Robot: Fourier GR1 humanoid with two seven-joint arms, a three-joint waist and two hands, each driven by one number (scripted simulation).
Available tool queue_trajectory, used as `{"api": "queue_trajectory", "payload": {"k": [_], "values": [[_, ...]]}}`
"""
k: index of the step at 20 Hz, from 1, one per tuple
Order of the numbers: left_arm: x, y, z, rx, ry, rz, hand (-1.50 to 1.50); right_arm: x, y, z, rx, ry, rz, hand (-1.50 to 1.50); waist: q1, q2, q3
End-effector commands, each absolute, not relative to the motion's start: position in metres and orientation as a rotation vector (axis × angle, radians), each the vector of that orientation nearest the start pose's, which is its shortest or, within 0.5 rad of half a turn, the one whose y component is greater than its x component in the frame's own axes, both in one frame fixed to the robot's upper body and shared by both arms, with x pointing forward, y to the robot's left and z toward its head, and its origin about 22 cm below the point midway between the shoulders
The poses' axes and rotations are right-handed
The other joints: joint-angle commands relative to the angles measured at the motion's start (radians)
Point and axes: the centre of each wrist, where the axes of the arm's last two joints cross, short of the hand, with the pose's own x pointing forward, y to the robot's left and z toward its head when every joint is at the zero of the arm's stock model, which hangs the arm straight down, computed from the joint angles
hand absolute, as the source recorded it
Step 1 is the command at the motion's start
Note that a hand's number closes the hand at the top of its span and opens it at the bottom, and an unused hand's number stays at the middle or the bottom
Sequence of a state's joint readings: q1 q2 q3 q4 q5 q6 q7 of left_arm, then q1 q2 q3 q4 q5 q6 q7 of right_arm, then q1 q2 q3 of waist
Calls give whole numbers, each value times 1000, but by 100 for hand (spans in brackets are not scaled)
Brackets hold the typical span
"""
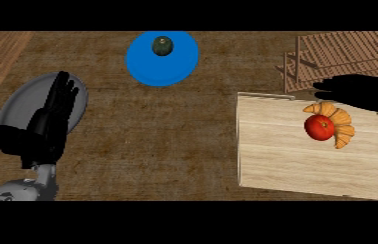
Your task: Pick the croissant from the tray and place it in the tiered shelf
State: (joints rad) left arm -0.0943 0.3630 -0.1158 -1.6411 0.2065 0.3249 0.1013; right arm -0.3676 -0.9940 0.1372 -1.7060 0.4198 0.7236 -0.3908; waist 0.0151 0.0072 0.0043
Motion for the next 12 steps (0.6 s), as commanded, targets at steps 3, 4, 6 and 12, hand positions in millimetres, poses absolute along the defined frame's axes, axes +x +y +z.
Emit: {"api": "queue_trajectory", "payload": {"k": [3,4,6,12], "values": [[268,261,65,242,-1621,18,0,294,-360,174,-493,-1248,2032,-150,7,1,-2],[255,271,60,250,-1603,22,0,294,-362,167,-520,-1262,2021,-150,4,-4,-3],[247,261,59,240,-1608,29,0,303,-364,151,-514,-1262,2016,-150,4,-5,-4],[249,263,67,239,-1624,15,0,325,-395,119,-460,-1287,1985,-150,7,-3,-3]]}}
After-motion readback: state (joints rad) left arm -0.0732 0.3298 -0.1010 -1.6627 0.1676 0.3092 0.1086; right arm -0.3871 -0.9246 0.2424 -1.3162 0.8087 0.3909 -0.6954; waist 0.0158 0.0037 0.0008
